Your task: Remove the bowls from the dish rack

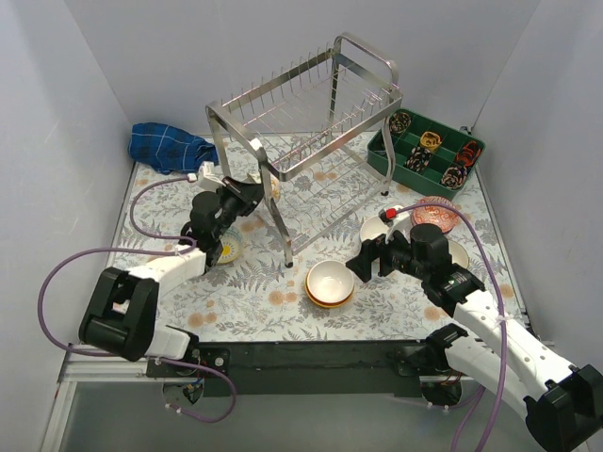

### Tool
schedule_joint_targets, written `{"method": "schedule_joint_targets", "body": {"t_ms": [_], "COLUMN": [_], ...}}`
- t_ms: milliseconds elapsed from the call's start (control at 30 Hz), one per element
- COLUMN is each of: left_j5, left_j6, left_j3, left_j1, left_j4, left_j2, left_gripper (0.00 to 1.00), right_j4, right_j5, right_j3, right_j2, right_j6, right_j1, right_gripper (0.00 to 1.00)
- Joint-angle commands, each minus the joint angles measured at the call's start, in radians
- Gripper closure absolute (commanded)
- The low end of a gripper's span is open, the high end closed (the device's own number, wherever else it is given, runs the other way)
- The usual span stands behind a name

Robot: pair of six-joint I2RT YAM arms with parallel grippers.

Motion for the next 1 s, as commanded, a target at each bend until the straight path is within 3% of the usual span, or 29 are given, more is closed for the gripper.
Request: {"method": "schedule_joint_targets", "body": {"t_ms": [0,233,533,700,967], "left_j5": [-0.041,-0.099,-0.179,-0.233,-0.231], "left_j6": [0.128,0.286,0.527,0.610,0.670], "left_j3": [0.030,0.080,0.222,0.321,0.367], "left_j1": [0.001,0.001,0.001,0.001,0.000], "left_j4": [-0.096,-0.430,-0.930,-1.194,-1.337], "left_j2": [-0.146,-0.319,-0.428,-0.416,-0.289], "left_gripper": [1.00,1.00,1.00,1.00,1.00], "right_j4": [0.017,0.016,0.014,0.007,0.002], "right_j5": [0.008,0.009,0.025,0.031,0.038], "right_j3": [-0.003,0.002,0.011,0.020,0.032], "right_j2": [-0.001,-0.001,-0.001,0.000,0.014], "right_j6": [-0.017,-0.020,-0.036,-0.048,-0.069], "right_j1": [-0.003,-0.003,-0.003,-0.003,-0.002], "right_gripper": [0.04,0.04,0.04,0.04,0.04]}}
